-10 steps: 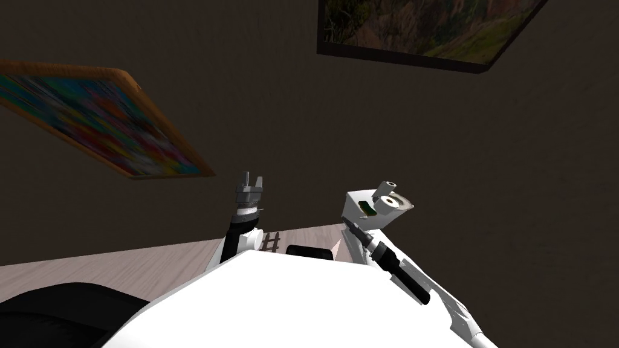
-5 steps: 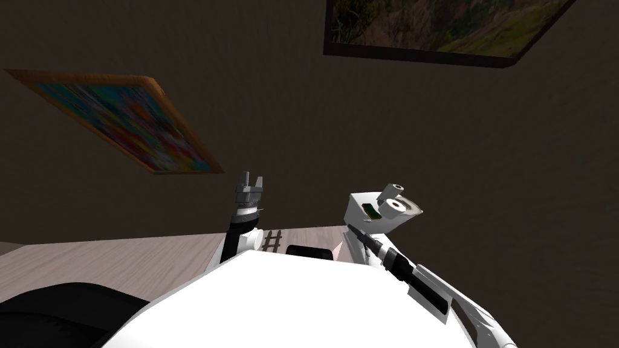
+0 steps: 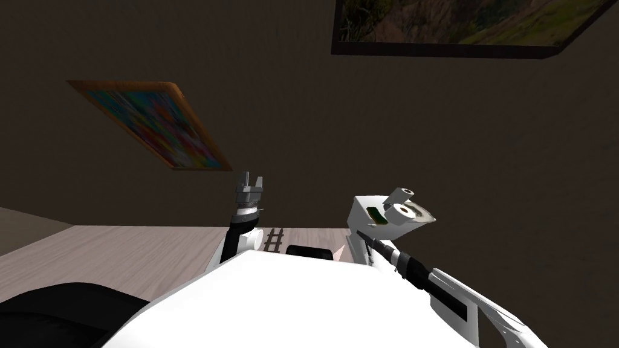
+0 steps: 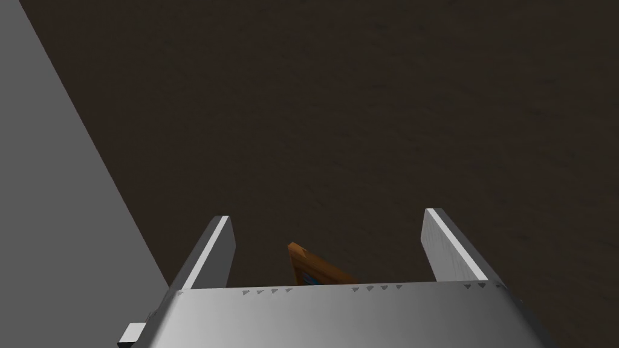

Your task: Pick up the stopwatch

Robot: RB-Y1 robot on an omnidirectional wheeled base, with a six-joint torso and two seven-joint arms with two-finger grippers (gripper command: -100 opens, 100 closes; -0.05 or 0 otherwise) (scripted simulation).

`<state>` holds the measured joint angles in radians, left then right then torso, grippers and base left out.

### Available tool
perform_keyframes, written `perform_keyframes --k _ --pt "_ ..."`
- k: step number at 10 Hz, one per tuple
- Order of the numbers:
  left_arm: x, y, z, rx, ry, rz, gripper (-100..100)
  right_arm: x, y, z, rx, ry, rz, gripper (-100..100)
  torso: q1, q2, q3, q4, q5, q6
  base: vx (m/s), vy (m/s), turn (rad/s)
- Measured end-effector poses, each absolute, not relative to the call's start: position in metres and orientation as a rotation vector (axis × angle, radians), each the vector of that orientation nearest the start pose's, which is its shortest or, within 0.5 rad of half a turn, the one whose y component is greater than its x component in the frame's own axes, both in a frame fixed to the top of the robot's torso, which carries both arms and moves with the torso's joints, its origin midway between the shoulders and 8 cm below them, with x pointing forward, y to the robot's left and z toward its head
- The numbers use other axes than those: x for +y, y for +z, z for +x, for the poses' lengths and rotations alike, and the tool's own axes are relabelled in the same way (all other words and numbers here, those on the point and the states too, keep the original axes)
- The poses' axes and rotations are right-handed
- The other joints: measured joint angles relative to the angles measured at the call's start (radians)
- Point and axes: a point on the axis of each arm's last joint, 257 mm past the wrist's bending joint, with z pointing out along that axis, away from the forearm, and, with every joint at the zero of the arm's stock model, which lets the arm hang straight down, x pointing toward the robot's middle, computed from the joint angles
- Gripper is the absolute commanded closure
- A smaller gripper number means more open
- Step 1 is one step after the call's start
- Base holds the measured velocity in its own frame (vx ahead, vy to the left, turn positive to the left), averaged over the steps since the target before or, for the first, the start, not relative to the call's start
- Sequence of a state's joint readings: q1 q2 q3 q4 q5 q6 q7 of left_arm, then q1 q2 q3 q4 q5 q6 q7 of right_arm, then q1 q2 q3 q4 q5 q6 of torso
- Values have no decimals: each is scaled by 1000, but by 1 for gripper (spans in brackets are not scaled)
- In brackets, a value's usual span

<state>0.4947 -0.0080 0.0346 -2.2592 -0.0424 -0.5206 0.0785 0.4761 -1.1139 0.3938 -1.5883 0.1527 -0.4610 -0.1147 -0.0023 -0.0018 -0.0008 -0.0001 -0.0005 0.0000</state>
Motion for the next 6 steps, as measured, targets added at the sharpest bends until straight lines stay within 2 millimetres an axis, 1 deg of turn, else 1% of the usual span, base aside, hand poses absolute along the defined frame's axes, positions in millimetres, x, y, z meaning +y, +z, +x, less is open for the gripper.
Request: perform_keyframes --k 1,2,3,4,5,6 --pt "286 21 344 605 -1317 -659 0 -369 -369 284 2222 783 303 -100 0 0 0 0 0 1 16 -22 136" --pt "286 21 344 605 -1317 -659 0 -388 -376 280 2255 736 306 -100 0 0 0 0 0 0 15 -21 81" --pt "286 21 344 605 -1317 -659 0 -401 -379 276 2276 706 306 -100 0 0 0 0 0 1 19 -20 174" --pt "286 21 344 605 -1317 -659 0 -420 -382 268 2304 661 315 -100 0 0 0 0 0 0 14 -23 74" --pt "286 21 344 605 -1317 -659 0 -431 -380 268 2322 631 310 -100 0 0 0 0 0 1 17 -26 134" --pt "286 21 344 605 -1317 -659 0 -453 -381 265 2349 579 316 -100 0 -1 0 0 0 0 16 -26 75"
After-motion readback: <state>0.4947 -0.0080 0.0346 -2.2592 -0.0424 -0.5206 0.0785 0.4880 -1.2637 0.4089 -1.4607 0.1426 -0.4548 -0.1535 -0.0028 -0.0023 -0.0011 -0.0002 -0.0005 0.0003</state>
